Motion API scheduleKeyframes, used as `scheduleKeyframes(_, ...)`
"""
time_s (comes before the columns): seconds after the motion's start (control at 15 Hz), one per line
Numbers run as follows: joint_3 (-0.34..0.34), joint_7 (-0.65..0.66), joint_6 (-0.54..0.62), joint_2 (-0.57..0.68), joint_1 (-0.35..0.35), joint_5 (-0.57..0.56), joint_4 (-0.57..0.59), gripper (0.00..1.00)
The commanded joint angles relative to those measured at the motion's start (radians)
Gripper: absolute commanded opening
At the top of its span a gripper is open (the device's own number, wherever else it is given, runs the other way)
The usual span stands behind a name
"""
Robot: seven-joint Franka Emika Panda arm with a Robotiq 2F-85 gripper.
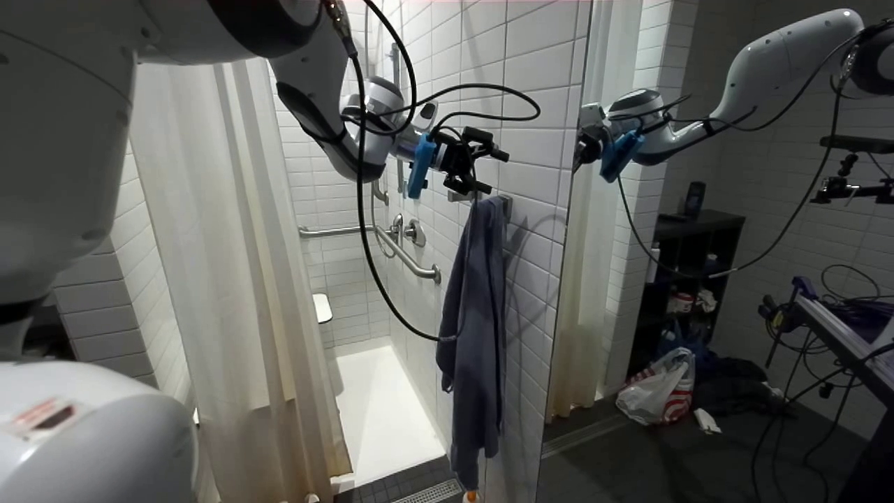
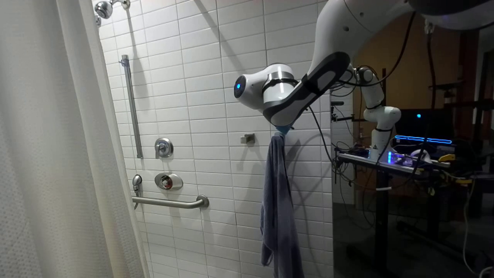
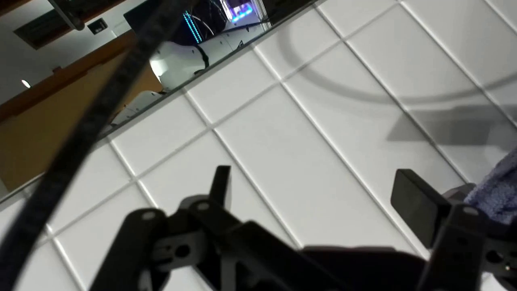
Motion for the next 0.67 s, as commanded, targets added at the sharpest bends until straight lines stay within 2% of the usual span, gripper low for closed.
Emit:
scheduleKeyframes(0.0, 0.030, -0.122, 0.016, 0.032, -0.049, 0.021, 0.048, 1.00)
scheduleKeyframes(0.33, 0.040, -0.265, 0.045, 0.067, -0.067, 0.014, 0.090, 1.00)
scheduleKeyframes(0.47, 0.041, -0.301, 0.069, 0.060, -0.065, 0.001, 0.071, 1.00)
scheduleKeyframes(0.6, 0.038, -0.408, 0.093, 0.071, -0.061, -0.037, 0.069, 1.00)
